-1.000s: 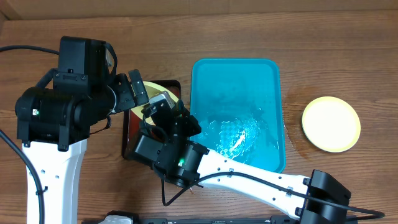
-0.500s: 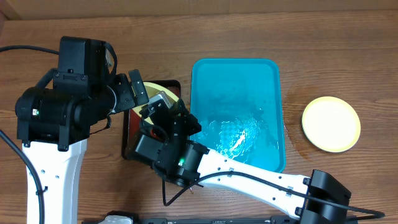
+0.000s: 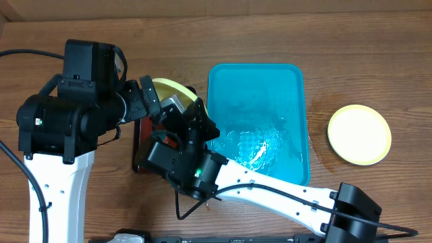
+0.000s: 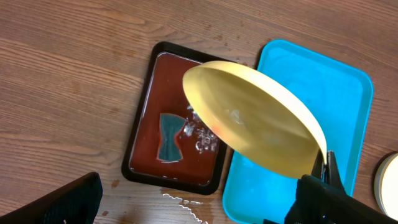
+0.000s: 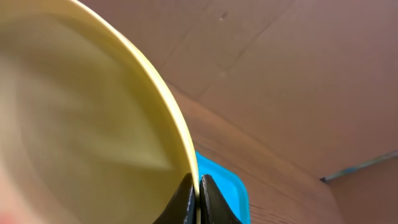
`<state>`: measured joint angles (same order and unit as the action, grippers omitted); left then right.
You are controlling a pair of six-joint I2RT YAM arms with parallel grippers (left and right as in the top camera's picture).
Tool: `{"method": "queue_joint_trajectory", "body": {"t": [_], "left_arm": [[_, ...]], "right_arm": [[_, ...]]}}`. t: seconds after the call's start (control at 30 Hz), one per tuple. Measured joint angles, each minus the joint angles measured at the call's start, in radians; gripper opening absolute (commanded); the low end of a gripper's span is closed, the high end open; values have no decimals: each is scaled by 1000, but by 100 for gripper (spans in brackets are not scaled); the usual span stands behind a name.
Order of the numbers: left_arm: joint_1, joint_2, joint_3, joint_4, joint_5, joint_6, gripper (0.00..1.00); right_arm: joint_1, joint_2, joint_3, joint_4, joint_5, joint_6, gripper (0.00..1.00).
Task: Clean dirty plates on tray and stack at the side
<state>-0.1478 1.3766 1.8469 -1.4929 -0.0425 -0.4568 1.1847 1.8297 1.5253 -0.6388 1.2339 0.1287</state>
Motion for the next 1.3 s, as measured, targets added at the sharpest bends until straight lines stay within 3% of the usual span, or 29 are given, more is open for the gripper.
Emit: {"method": "queue_joint_trajectory", "body": {"t": [1.17,1.3], "left_arm": [[0,0,0,0,0,0,100],[0,0,0,0,0,0,100]], "right_arm": [[-13,0,0,-46,-36,-51,4],[-26,-1,0,-80,-50,20,4]]}}
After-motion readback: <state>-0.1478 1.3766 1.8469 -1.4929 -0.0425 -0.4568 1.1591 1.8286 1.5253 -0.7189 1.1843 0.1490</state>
